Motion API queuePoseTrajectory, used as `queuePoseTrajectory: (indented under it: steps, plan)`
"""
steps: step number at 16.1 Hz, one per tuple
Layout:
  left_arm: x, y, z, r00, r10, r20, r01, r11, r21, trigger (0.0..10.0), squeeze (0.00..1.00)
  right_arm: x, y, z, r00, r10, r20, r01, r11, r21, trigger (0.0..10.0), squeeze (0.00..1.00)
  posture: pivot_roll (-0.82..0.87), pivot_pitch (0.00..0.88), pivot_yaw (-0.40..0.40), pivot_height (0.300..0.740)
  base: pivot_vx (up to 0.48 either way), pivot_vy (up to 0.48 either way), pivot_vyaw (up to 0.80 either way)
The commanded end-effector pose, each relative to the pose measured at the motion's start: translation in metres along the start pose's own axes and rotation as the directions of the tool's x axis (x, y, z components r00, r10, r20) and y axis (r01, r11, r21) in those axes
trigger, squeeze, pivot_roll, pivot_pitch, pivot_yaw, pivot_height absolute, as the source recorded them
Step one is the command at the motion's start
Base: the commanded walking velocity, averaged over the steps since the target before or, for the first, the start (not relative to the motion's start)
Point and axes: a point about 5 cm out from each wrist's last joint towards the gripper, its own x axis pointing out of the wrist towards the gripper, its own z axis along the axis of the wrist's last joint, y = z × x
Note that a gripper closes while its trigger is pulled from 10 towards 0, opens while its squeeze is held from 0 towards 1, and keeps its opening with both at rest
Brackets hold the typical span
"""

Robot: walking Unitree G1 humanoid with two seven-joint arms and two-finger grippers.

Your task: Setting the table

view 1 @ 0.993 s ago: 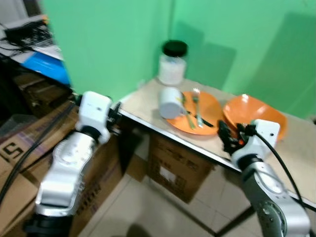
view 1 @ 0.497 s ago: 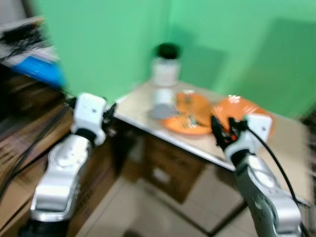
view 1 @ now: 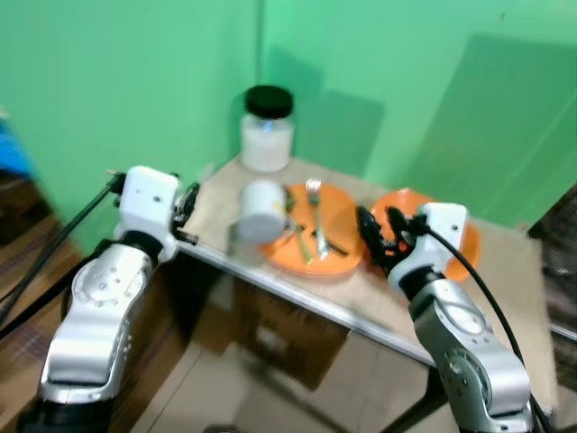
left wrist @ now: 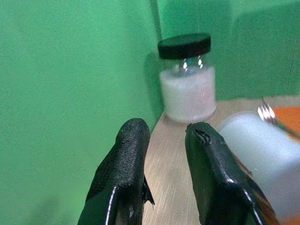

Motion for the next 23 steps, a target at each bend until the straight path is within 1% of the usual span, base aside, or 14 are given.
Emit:
queuePoseTrajectory:
  steps: [1, 6, 7, 8, 9, 11, 14, 15, 17, 18, 19, 20, 21, 23]
  plan:
    - [0.001, -0.010, 0.004, 0.999, -0.039, 0.014, 0.039, 0.999, 0.007, 10.0, 0.00, -0.003, -0.011, 0.000, 0.999, -0.032, -0.007, 0.031, 0.999, -0.006, 10.0, 0.00, 0.13, 0.000, -0.081, 0.740, 0.368, 0.000, 0.00]
    - [0.000, -0.007, -0.003, 0.996, -0.074, -0.042, 0.076, 0.996, 0.049, 10.0, 0.00, -0.002, -0.010, -0.001, 1.000, -0.006, -0.021, 0.006, 1.000, 0.022, 10.0, 0.00, 0.13, 0.000, -0.070, 0.740, 0.061, 0.000, 0.00]
    - [0.001, -0.006, -0.004, 0.996, -0.075, -0.051, 0.077, 0.996, 0.048, 10.0, 0.00, -0.003, -0.010, -0.001, 1.000, -0.005, -0.021, 0.005, 1.000, 0.022, 10.0, 0.00, 0.13, 0.000, -0.066, 0.740, 0.000, 0.000, 0.00]
    - [0.002, -0.002, -0.007, 0.995, -0.069, -0.079, 0.069, 0.998, -0.002, 10.0, 0.00, -0.004, -0.010, -0.002, 0.999, 0.019, -0.034, -0.018, 1.000, 0.017, 10.0, 0.00, 0.13, 0.000, -0.063, 0.740, 0.000, 0.000, 0.00]
    - [0.004, 0.002, -0.009, 0.994, -0.059, -0.093, 0.055, 0.997, -0.054, 10.0, 1.00, -0.005, -0.010, -0.003, 0.999, 0.031, -0.042, -0.031, 0.999, 0.017, 10.0, 0.00, 0.12, 0.000, -0.061, 0.740, 0.000, 0.000, 0.00]
    - [0.006, 0.007, -0.010, 0.992, -0.072, -0.108, 0.063, 0.995, -0.080, 10.0, 1.00, -0.005, -0.011, -0.003, 0.998, 0.044, -0.047, -0.043, 0.999, 0.014, 10.0, 0.00, 0.12, 0.000, -0.058, 0.740, 0.000, 0.000, 0.00]
    - [0.018, 0.024, -0.012, 0.982, -0.164, -0.097, 0.157, 0.985, -0.071, 10.0, 1.00, -0.005, -0.009, 0.002, 0.990, 0.135, -0.047, -0.135, 0.991, 0.001, 10.0, 0.00, 0.12, 0.000, -0.061, 0.740, 0.000, 0.000, 0.00]
    - [0.026, 0.040, -0.015, 0.975, -0.198, -0.103, 0.193, 0.980, -0.055, 10.0, 1.00, -0.005, -0.005, 0.005, 0.976, 0.208, -0.060, -0.210, 0.977, -0.022, 10.0, 0.00, 0.11, 0.000, -0.061, 0.740, 0.000, 0.000, 0.00]
    - [0.037, 0.052, -0.020, 0.966, -0.229, -0.117, 0.225, 0.973, -0.042, 10.0, 1.00, -0.007, 0.001, 0.007, 0.953, 0.293, -0.073, -0.296, 0.954, -0.036, 10.0, 0.00, 0.11, 0.000, -0.066, 0.740, 0.000, 0.000, 0.00]
    - [0.040, 0.053, -0.021, 0.963, -0.249, -0.106, 0.244, 0.968, -0.062, 10.0, 1.00, -0.007, 0.003, 0.008, 0.948, 0.310, -0.075, -0.314, 0.949, -0.038, 10.0, 0.00, 0.11, 0.000, -0.069, 0.740, 0.000, 0.000, 0.00]
    - [0.045, 0.051, -0.021, 0.953, -0.291, -0.083, 0.282, 0.954, -0.102, 10.0, 0.84, -0.007, 0.004, 0.008, 0.941, 0.330, -0.080, -0.334, 0.942, -0.043, 10.0, 0.00, 0.11, 0.000, -0.073, 0.740, 0.000, 0.000, 0.00]
    - [0.050, 0.047, -0.022, 0.928, -0.371, -0.045, 0.359, 0.919, -0.164, 10.0, 0.00, -0.007, 0.004, 0.008, 0.938, 0.337, -0.084, -0.341, 0.939, -0.043, 10.0, 0.00, 0.11, 0.000, -0.076, 0.740, 0.000, 0.000, 0.00]
    - [0.054, 0.046, -0.024, 0.905, -0.424, -0.023, 0.408, 0.885, -0.225, 10.0, 0.00, -0.008, 0.004, 0.007, 0.935, 0.344, -0.086, -0.348, 0.937, -0.038, 10.0, 0.00, 0.11, 0.000, -0.080, 0.740, 0.000, 0.000, 0.00]
    - [0.065, 0.058, -0.031, 0.904, -0.427, -0.032, 0.405, 0.876, -0.262, 10.0, 0.00, -0.010, 0.004, 0.008, 0.923, 0.373, -0.093, -0.378, 0.925, -0.034, 10.0, 0.00, 0.09, 0.000, -0.081, 0.740, 0.000, 0.000, 0.00]
